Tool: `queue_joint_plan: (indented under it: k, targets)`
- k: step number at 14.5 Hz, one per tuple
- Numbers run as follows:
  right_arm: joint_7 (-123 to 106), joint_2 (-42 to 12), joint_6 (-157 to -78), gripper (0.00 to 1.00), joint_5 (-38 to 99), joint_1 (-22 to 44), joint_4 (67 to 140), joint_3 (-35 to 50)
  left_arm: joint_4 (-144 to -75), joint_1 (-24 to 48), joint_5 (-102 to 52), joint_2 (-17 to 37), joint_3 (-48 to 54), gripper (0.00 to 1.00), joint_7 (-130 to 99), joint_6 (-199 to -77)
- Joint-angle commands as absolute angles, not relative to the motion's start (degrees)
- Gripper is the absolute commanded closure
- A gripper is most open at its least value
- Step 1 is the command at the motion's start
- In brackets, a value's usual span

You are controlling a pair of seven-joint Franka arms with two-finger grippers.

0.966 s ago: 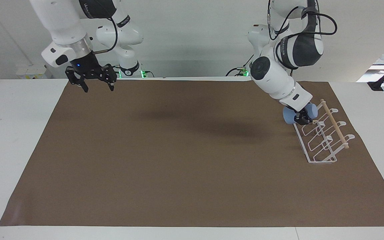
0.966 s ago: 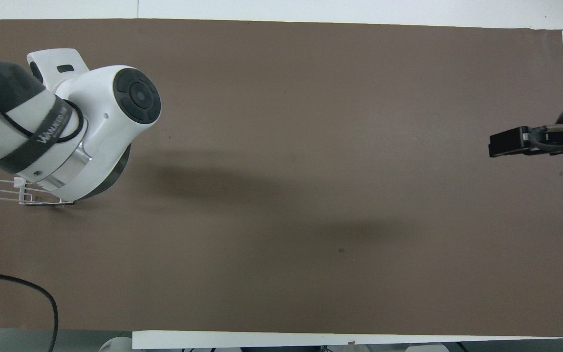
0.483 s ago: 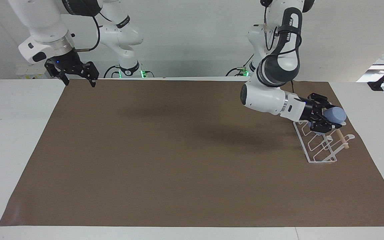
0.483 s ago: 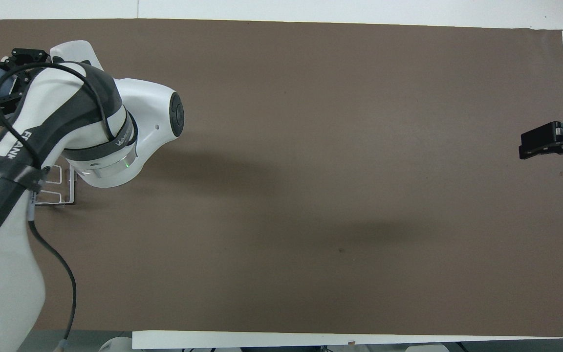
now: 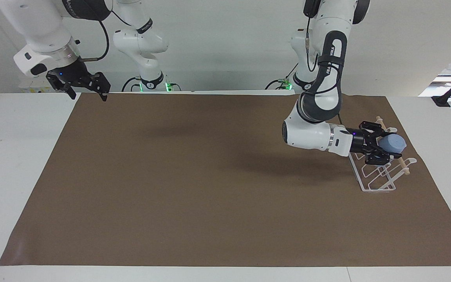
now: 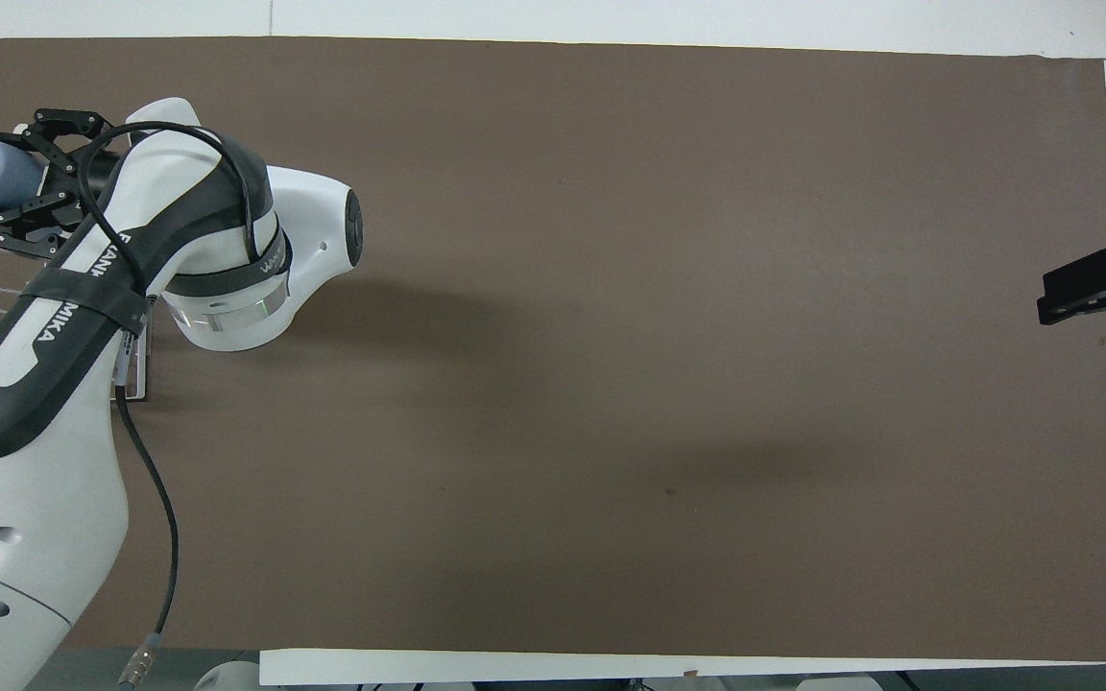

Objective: Hang cup on cup holder

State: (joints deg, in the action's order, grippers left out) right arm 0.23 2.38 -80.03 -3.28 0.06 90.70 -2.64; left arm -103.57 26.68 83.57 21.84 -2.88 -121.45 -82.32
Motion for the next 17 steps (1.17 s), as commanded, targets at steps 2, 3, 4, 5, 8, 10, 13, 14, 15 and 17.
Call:
queue_joint_plan:
  k: [2, 3, 4, 5, 8, 10, 13, 14, 15, 17]
  targets:
    - [-0.97, 2.73, -79.63, 0.01, -2.90, 0.79, 90.62, -3.43, -104.94, 23.38, 85.78, 22.41, -2.55, 1.00, -124.71, -82.96]
    - [-0.97, 2.81, -79.54, 0.01, -2.90, 0.44, 90.70, -3.34, -105.03, 23.29, 85.78, 22.67, -2.55, 1.00, -125.50, -83.40]
    - [-0.62, 2.90, -79.37, 0.01, -2.90, 0.35, 90.88, -3.25, -105.46, 23.20, 85.78, 22.76, -2.46, 1.00, -126.46, -83.67]
    - [-0.62, 2.99, -79.10, 0.01, -2.81, -0.17, 90.97, -3.25, -105.99, 22.77, 85.78, 22.94, -2.37, 1.00, -127.43, -84.19]
    - [-0.62, 3.25, -79.45, 0.01, -1.76, -2.37, 91.14, -3.25, -107.22, 22.59, 85.61, 22.85, -2.20, 1.00, -129.19, -85.42]
    - [-0.88, 3.34, -78.84, 0.01, -1.76, -2.64, 91.58, -3.25, -107.66, 22.59, 85.17, 22.68, -2.11, 1.00, -129.46, -85.60]
    - [-0.88, 3.43, -78.84, 0.01, -1.76, -2.11, 91.67, -3.25, -108.20, 22.41, 84.73, 22.59, -2.11, 0.14, -128.77, -87.35]
    - [-0.88, 3.43, -78.84, 0.01, -1.76, -2.11, 91.67, -3.25, -108.11, 22.24, 83.94, 22.59, -2.11, 0.00, -128.59, -88.06]
    - [-0.88, 3.43, -78.84, 0.01, -1.76, -2.11, 91.67, -3.25, -107.41, 22.15, 81.41, 22.85, -2.11, 0.00, -128.15, -88.15]
    - [-0.88, 3.43, -78.84, 0.01, -1.76, -2.20, 91.67, -3.25, -105.04, 21.97, 79.63, 23.46, -2.20, 0.00, -126.48, -89.38]
